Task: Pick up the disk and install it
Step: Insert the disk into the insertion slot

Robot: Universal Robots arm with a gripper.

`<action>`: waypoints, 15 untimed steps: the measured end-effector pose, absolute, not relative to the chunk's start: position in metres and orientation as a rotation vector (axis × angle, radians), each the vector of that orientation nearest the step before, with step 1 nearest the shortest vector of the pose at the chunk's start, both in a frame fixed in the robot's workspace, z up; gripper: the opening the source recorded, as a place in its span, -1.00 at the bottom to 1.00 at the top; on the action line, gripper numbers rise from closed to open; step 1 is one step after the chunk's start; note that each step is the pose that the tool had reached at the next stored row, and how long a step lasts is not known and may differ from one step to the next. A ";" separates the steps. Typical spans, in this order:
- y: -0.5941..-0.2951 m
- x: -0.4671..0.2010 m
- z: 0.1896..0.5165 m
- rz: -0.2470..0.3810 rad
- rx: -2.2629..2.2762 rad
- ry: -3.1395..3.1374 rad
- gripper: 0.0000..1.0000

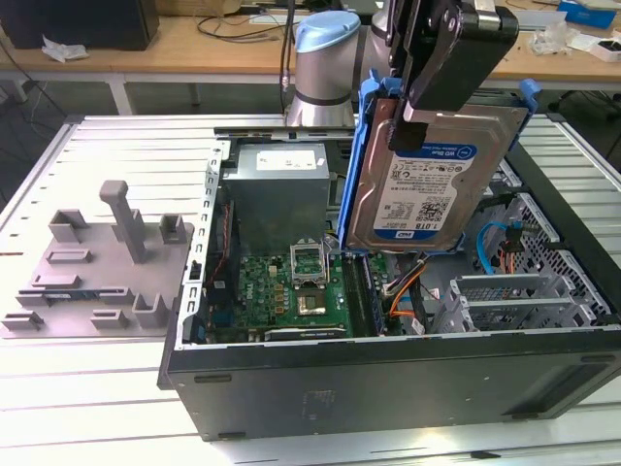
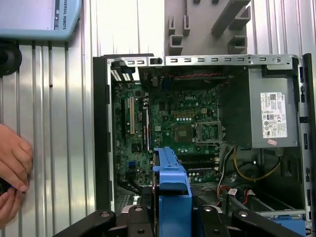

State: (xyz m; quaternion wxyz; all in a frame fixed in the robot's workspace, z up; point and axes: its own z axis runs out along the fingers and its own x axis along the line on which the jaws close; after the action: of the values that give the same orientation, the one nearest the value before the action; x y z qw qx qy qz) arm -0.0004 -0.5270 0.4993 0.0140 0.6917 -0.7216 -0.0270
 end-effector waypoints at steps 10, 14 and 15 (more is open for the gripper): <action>-0.527 0.000 0.499 -0.082 2.156 -2.247 -0.26; -0.527 0.000 0.499 -0.069 2.163 -2.252 -0.26; -0.527 0.000 0.499 -0.065 2.167 -2.253 -0.26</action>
State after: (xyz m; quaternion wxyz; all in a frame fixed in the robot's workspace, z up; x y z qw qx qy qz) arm 0.0000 -0.5270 0.4993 0.0075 0.6929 -0.7207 -0.0207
